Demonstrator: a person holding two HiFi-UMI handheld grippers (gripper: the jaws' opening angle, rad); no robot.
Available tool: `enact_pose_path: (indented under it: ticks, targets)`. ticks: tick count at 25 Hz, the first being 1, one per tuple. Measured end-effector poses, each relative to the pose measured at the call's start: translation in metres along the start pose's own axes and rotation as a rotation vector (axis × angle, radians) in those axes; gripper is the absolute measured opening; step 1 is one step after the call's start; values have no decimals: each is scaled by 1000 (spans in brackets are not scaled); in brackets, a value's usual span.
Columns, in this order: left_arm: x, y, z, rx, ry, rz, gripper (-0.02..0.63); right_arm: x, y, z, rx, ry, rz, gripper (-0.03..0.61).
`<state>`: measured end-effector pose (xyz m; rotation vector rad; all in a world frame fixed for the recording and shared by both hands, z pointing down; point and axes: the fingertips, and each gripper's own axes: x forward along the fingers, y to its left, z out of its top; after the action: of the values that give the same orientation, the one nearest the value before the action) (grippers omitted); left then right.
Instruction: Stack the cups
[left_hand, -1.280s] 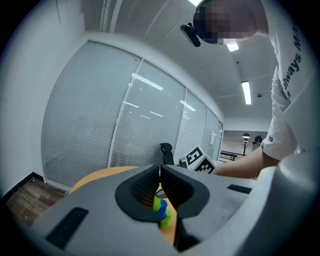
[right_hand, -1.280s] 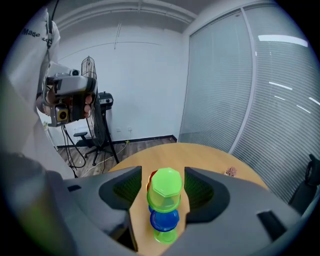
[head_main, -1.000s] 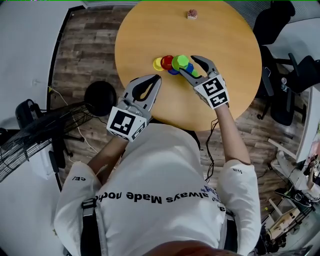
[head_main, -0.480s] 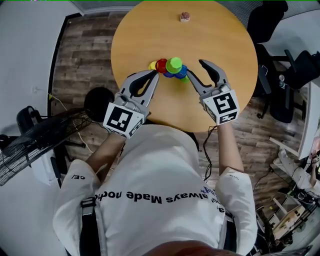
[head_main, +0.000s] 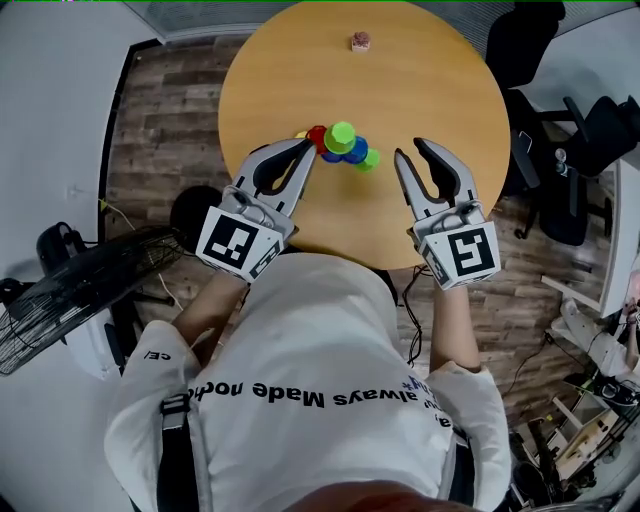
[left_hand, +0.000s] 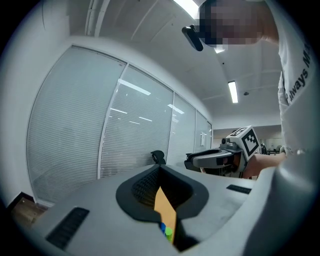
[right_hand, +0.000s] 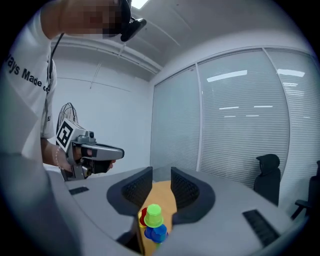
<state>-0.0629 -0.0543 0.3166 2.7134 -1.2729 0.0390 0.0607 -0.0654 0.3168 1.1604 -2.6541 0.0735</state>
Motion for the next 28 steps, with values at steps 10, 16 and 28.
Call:
enact_pose_path:
  ticks: [10,16,28]
  targets:
    - [3,-13,20,19,9,-33,23,-35,8,26,-3,-26,-71,71]
    - [0,-21,31,50,-2,-49,23,-50,16,41,20,-56,-89,61]
    - [-3,-35,44,54,-41,-67,23,-67,17,55,25,-70,-137,57]
